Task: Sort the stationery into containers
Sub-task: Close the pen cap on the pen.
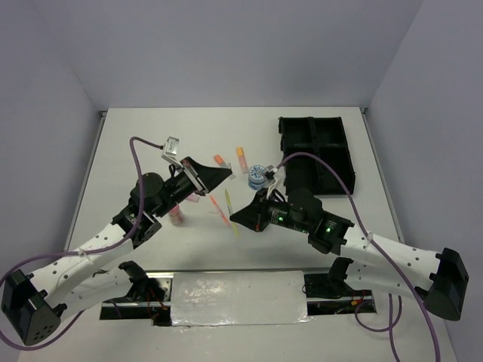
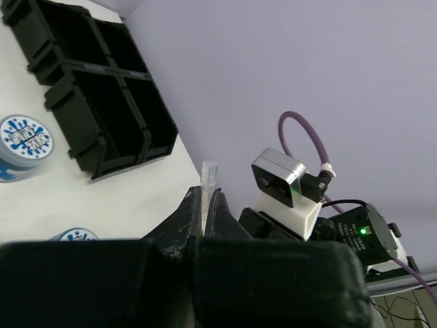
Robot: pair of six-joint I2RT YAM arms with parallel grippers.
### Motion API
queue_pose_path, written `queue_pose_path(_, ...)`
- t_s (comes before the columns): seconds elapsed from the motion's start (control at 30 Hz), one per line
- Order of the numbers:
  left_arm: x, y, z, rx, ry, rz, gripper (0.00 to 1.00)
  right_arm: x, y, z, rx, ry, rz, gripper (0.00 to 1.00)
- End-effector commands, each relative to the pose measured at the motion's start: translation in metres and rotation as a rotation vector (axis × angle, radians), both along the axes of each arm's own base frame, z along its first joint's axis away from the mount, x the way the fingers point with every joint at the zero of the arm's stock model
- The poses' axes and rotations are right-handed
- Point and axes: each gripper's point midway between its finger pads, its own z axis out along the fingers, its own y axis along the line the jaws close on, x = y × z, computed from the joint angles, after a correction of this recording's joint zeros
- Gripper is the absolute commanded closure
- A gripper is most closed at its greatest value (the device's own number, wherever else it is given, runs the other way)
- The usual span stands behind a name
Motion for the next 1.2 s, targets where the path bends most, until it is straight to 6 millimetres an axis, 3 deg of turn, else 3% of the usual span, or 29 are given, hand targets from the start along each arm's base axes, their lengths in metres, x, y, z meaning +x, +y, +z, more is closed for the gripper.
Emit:
queue_pose_path(0.0,-0.011,0.001,0.040,-0.091,-0.105,-0.032,1.00,0.005,0.009,0.036,0.095,-0.063,-0.013,1.00)
queue_pose_path(0.47,-0.001,0.013,0.040,-0.070,-0.120,0.056,1.00,0.008,-0.008,0.047,0.121,-0.093,-0.090,1.00)
queue_pose_path(1.17,0.000,0.000,0.033,-0.075,-0.107,0.005,1.00,0.015,-0.006,0.056,0.116,-0.105,-0.114,1.00)
